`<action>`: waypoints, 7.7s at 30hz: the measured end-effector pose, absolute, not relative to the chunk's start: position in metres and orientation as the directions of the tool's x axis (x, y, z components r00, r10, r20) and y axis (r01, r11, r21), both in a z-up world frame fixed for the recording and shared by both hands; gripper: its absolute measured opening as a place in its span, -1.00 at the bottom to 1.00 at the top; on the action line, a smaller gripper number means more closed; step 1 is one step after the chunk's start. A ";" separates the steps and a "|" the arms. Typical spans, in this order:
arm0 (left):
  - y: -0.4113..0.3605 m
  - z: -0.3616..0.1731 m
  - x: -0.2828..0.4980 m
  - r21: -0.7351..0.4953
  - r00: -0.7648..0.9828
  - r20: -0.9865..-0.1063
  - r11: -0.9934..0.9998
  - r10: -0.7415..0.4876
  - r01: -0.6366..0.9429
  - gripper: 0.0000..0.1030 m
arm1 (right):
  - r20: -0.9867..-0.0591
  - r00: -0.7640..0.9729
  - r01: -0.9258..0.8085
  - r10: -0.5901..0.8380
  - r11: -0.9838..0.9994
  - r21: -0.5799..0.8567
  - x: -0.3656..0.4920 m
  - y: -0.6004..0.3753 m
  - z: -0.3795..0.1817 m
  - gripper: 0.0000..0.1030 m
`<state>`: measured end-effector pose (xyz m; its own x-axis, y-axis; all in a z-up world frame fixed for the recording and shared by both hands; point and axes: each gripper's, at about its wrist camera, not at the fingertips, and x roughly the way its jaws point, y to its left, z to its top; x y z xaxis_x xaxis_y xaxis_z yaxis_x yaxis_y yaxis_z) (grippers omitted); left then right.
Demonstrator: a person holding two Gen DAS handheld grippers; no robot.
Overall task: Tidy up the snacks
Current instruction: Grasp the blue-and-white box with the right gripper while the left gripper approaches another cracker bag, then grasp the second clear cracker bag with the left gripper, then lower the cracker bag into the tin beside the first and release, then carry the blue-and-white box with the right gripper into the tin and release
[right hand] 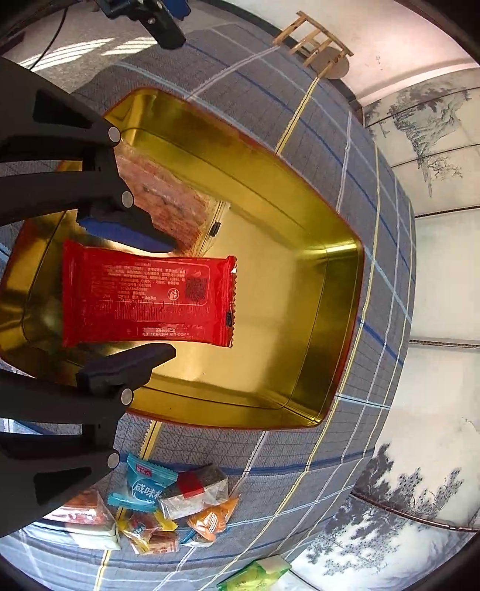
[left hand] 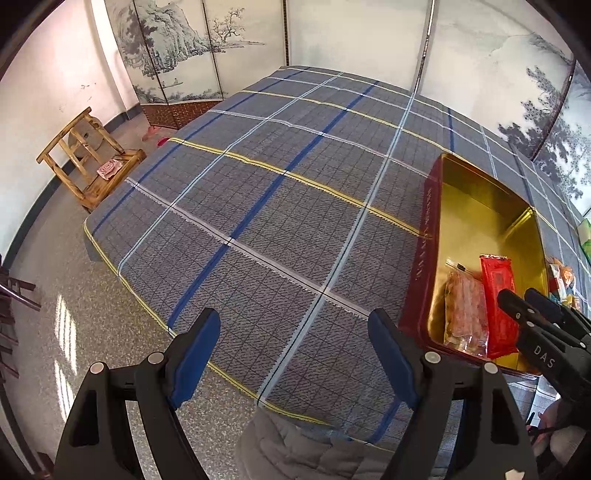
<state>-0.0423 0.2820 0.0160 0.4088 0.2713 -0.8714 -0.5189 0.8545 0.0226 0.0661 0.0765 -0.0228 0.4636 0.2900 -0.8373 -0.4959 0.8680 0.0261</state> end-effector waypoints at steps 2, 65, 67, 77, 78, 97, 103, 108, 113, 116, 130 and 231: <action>0.274 0.021 -0.039 0.020 0.424 -0.865 0.864 0.267 -0.503 0.55 | -0.816 0.465 -0.511 0.344 0.857 0.070 0.062 0.065 -0.011 0.02; -0.044 -0.017 0.091 -0.152 0.281 -0.948 0.988 -0.151 0.018 0.52 | -0.748 0.663 -0.066 0.032 0.998 -0.016 0.152 -0.281 -0.060 -0.01; -0.051 -0.024 0.097 -0.152 0.262 -0.954 0.988 -0.147 0.000 0.49 | -0.748 0.662 -0.066 0.033 0.998 -0.014 0.153 -0.282 -0.060 -0.01; -0.078 -0.045 0.105 -0.061 0.252 -0.965 0.997 -0.070 0.043 0.03 | -0.748 0.662 -0.069 0.039 0.998 -0.009 0.155 -0.281 -0.060 0.04; -0.078 -0.046 0.104 -0.049 0.253 -0.966 0.997 -0.062 0.059 -0.08 | -0.748 0.662 -0.069 0.040 0.998 -0.008 0.155 -0.282 -0.060 0.04; -0.057 -0.039 0.068 -0.014 0.287 -0.956 0.983 -0.067 0.184 -0.36 | -0.748 0.663 -0.068 0.037 0.998 -0.011 0.156 -0.281 -0.060 0.04; -0.048 -0.029 0.054 -0.010 0.314 -0.947 0.982 -0.071 0.191 -0.36 | -0.748 0.663 -0.068 0.036 0.998 -0.013 0.156 -0.281 -0.060 0.04; -0.038 -0.017 0.046 -0.021 0.334 -0.938 0.979 -0.090 0.203 -0.36 | -0.748 0.663 -0.068 0.035 0.998 -0.014 0.156 -0.280 -0.061 0.04; -0.024 0.005 0.042 -0.015 0.397 -0.913 0.981 -0.092 0.192 -0.36 | -0.748 0.663 -0.068 0.034 0.998 -0.015 0.155 -0.280 -0.060 0.04; -0.008 0.020 0.041 -0.016 0.436 -0.895 0.986 -0.089 0.169 -0.36 | -0.748 0.663 -0.067 0.033 0.998 -0.016 0.156 -0.280 -0.061 0.04; 0.116 0.027 0.075 0.138 0.476 -0.866 0.989 0.151 -0.062 -0.36 | -0.747 0.664 -0.067 0.031 0.998 -0.018 0.155 -0.280 -0.061 0.05; 0.240 0.026 -0.009 0.026 0.523 -0.812 0.911 0.259 -0.411 0.64 | -0.735 0.550 -0.407 0.396 0.896 0.177 0.100 -0.021 0.022 -0.01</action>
